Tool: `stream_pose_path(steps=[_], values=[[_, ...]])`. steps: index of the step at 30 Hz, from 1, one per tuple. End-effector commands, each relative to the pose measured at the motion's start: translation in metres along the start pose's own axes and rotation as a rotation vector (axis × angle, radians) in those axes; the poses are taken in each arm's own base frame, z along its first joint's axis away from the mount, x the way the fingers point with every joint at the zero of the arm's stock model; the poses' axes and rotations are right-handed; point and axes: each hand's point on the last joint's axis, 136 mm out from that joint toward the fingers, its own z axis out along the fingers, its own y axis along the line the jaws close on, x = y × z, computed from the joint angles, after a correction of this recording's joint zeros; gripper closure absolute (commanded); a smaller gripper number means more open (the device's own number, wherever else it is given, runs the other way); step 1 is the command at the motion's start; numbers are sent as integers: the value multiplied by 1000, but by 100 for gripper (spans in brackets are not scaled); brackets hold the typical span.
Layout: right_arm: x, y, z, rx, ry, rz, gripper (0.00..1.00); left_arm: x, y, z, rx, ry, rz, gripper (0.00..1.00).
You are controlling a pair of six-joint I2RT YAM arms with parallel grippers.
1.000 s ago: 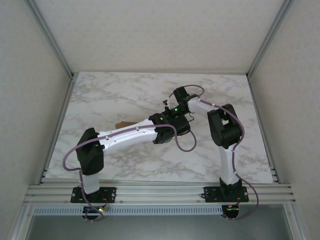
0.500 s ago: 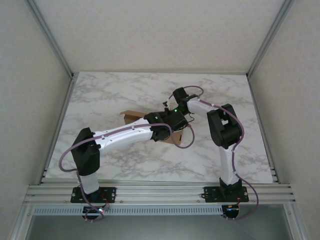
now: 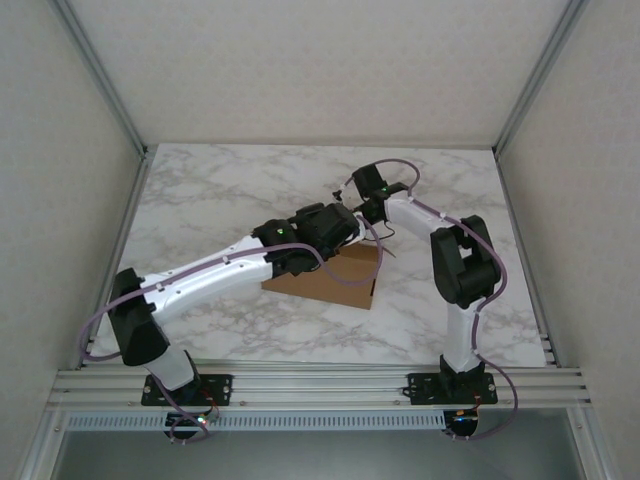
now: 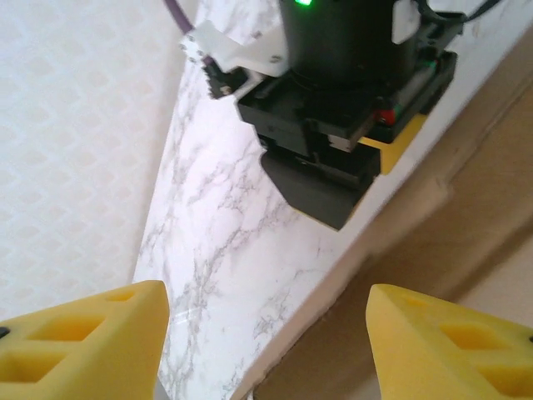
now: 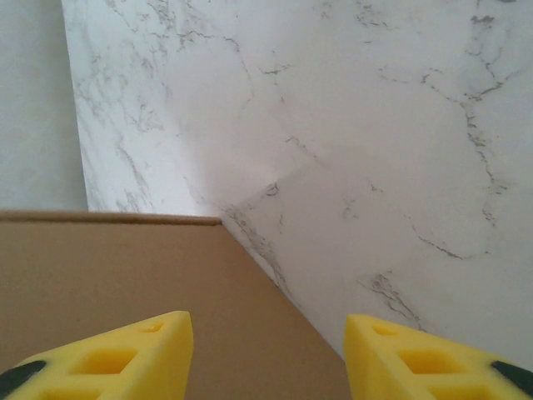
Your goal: Fold the paper box
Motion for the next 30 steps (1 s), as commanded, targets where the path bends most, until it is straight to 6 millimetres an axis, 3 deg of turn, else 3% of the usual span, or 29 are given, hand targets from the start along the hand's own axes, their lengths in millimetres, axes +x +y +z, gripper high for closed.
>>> stream_pose_path(steps=[1, 5, 7, 10, 18, 21, 24, 28, 30], values=[[2, 11, -7, -22, -14, -20, 49, 4, -1, -4, 15, -25, -34, 36], [9, 21, -3, -69, 8, -44, 51, 9, -21, 4, 54, -18, -59, 39], [15, 23, 0, -71, 23, -64, 52, 9, -22, 3, 38, -33, -100, 41], [20, 23, 0, -59, 24, -88, 54, 1, -10, -9, 25, -86, -196, 43], [24, 35, -15, -41, -26, -140, 59, -29, 31, -79, 40, -318, -405, 45], [29, 34, -15, -21, -31, -158, 60, -30, 38, -90, 40, -359, -469, 46], [32, 30, -12, 0, -31, -163, 61, -21, 47, -87, -25, -363, -527, 48], [33, 26, -13, 51, -57, -177, 63, 2, 76, -78, -168, -310, -726, 65], [29, 25, -20, 81, -95, -188, 65, 10, 86, -74, -185, -292, -797, 90]])
